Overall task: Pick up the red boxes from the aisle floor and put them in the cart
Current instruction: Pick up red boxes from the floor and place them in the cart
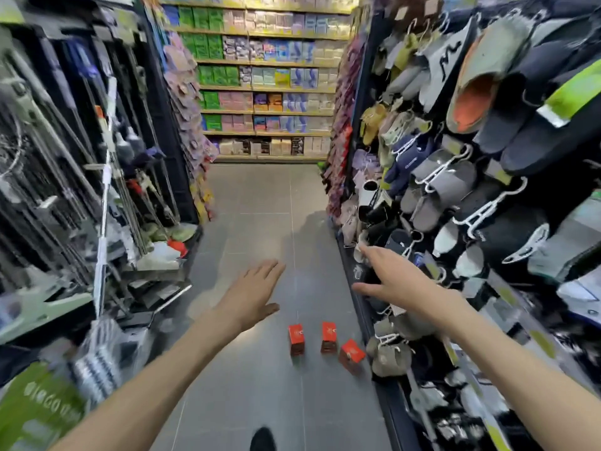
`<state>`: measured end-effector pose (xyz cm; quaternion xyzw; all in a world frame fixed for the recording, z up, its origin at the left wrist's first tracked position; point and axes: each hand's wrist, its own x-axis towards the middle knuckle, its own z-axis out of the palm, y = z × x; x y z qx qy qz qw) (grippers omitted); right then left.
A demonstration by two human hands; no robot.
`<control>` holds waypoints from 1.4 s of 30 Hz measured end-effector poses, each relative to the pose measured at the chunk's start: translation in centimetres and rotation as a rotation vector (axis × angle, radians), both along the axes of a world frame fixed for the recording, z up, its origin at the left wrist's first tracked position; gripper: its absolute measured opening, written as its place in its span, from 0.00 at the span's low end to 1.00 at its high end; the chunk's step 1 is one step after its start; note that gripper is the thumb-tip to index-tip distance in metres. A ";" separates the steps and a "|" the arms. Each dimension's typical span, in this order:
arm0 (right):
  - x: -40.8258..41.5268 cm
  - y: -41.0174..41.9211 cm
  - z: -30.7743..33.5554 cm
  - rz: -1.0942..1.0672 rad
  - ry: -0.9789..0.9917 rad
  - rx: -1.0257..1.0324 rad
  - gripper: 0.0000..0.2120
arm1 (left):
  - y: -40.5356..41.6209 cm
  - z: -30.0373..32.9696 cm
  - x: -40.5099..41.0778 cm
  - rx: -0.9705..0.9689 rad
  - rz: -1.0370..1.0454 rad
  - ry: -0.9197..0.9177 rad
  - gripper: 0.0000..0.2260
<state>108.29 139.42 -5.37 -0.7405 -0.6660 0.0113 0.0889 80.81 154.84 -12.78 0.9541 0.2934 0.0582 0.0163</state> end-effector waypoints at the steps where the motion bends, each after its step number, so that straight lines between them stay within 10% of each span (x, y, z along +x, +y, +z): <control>1: 1.3 2.4 -1.2 -0.016 0.005 -0.015 0.45 | 2.4 -1.1 1.4 -0.015 -0.007 0.002 0.38; 19: 19.4 34.4 -30.5 -0.292 0.117 -0.240 0.39 | 33.4 -33.8 19.9 -0.278 -0.141 0.366 0.44; 31: 23.1 38.3 -71.1 -0.416 0.300 -0.363 0.43 | 37.5 -73.2 25.6 -0.242 -0.311 0.669 0.49; 42: 21.8 35.0 -85.8 -0.444 0.379 -0.485 0.43 | 37.7 -89.4 29.8 -0.039 -0.523 0.622 0.25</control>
